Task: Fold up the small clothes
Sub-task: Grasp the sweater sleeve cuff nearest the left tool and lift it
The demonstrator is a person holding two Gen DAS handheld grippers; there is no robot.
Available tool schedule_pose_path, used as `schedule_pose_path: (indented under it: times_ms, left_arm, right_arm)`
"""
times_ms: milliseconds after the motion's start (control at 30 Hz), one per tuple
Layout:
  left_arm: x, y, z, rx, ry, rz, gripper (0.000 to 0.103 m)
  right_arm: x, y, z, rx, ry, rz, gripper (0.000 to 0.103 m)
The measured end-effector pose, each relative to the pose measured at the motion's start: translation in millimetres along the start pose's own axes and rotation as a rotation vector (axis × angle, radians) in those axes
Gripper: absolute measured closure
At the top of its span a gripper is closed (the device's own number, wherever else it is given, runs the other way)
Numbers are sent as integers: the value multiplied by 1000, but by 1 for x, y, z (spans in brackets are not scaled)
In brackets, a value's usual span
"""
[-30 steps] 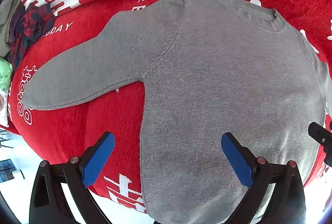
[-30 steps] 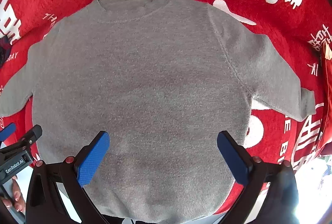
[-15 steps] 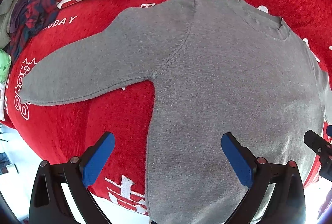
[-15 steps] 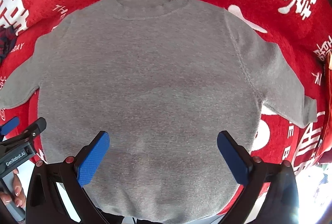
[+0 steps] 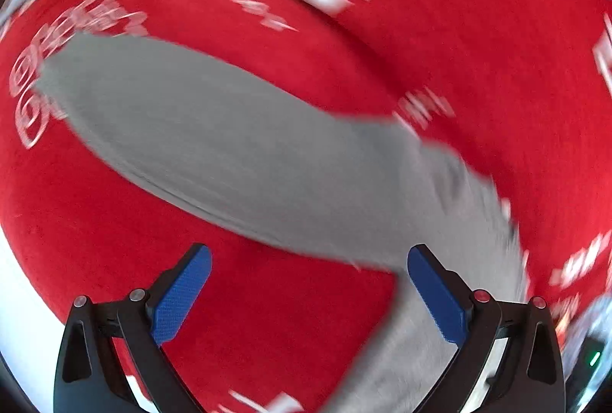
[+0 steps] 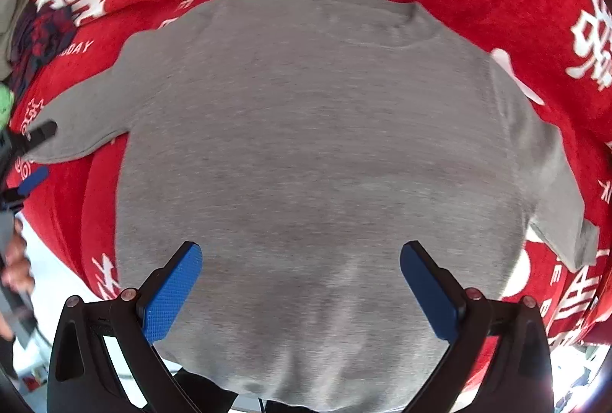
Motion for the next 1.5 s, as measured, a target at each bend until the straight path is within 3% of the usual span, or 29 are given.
schedule_pose_path:
  times_ms: [133,267,367,500,567,600,633,700,833,933,967,1067,1133,1267,1300,1333,1367,1500]
  left_arm:
    - [-50,18,-24,-42,-105,202,0]
    - [-53,17,-44,-89,-232,288,0]
    - [-46,29,-44,-36,-240,278,0]
    - [-62,58,-33,63,-211,313,13]
    - [-77,70,-30,93,-197,321,32]
    - [-85,74,-28,101,-205,314,50]
    - [-90,78,-28,107,-205,301,76]
    - [-98,82,-31,110,-195,288,102]
    - [-100,87,-24,190,-207,281,102]
    - [-82,92,-13,226,-232,217,102]
    - [-79,90,-11,219,-210,201,102]
    - [-94,75,-7,190,-33,222,101]
    - [-106,67,-10,139,13,230,101]
    - [-129,60,-14,126,89,259,101]
    - [-137,59,-14,124,100,281,82]
    - [-138,59,-15,119,98,287,21]
    - [-140,58,-14,110,105,285,0]
    - [-135,57,-4,146,159,214,1]
  right_arm:
    - [-24,1,-9,-8,11,43,0]
    - [-43,3,-17,-19,13,76,0]
    - [-52,4,-19,-22,13,87,0]
    - [-63,3,-20,-25,14,107,0]
    - [-66,0,-18,-23,14,114,0]
    - [-67,-1,-18,-23,14,117,0]
    - [-68,-3,-20,-25,15,117,0]
    - [-69,-4,-22,-32,14,113,0]
    - [-69,-9,-26,-41,15,98,0]
    - [-65,-9,-24,-39,13,92,0]
    - [-64,-10,-24,-40,13,88,0]
    - [-56,-9,-21,-33,16,61,0]
    - [-52,-8,-19,-32,22,45,0]
    - [-51,-7,-22,-32,19,45,0]
    - [-52,-6,-23,-35,22,46,0]
    - [-54,-6,-24,-37,26,49,0]
    - [-57,-6,-26,-41,29,56,0]
    - [-71,-4,-33,-52,33,95,0]
Point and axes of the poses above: each gripper's, at about its wrist camera, not at the fingertips, and z roughly against the way its jaws point, x to its right, y to its top, the point moved 6 cm from there along -z, roughly the way its jaws point, and after that the axes turned 11 degrees about y, right-handed, at the moved point
